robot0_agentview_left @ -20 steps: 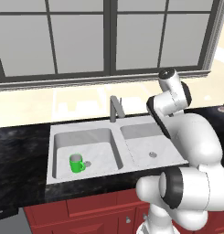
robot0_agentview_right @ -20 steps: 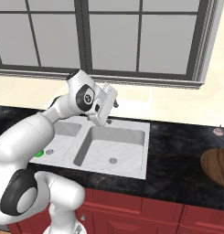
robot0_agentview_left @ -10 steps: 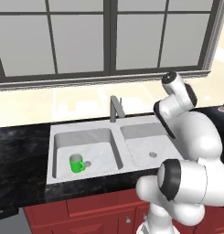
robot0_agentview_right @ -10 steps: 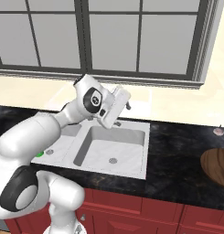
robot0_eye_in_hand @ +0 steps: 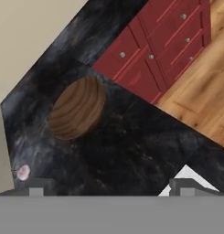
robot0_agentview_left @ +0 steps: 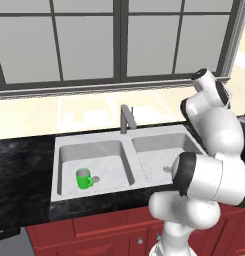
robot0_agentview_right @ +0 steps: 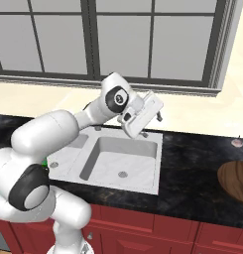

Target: Pick the mug and place it in the sink. Pick the bowl and place it in the open cabinet and then close the cabinet.

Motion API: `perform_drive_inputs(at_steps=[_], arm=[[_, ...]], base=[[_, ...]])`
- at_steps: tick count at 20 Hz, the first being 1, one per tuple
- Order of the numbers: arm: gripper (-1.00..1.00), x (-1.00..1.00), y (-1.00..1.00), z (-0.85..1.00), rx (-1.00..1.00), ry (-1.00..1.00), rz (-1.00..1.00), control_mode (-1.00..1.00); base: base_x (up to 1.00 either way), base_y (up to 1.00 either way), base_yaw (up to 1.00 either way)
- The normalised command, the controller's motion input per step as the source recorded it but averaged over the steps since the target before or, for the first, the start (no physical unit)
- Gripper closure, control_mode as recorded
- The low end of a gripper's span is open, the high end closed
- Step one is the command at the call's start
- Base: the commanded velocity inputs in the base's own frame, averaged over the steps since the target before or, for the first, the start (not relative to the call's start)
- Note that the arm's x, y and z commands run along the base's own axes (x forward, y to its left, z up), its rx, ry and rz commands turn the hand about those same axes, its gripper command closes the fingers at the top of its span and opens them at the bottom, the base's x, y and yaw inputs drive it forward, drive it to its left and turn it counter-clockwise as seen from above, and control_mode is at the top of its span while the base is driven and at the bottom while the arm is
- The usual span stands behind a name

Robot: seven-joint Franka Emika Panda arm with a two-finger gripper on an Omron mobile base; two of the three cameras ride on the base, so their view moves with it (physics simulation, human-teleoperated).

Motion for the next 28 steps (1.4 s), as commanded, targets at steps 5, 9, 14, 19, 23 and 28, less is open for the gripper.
perform_drive_inputs(at_steps=[5,9,14,19,23,28], arm=[[-1.0,0.0,-0.46,-0.14,0.03,-0.01,-0.34,-1.0],[-1.0,0.0,-0.34,-0.32,0.02,-0.08,-0.25,-1.0],[-1.0,0.0,-0.27,-0.45,0.03,-0.14,-0.13,-1.0],[-1.0,0.0,-0.16,-0.57,0.0,-0.24,-0.02,-1.0],[-1.0,0.0,-0.26,-0.58,0.0,-0.28,0.0,-1.0],[-1.0,-0.04,-0.23,-0.58,0.0,-0.32,0.0,-1.0]], base=[[0.0,0.0,0.0],[0.0,0.0,0.0],[0.0,0.0,0.0],[0.0,0.0,0.0],[0.0,0.0,0.0],[0.0,0.0,0.0]])
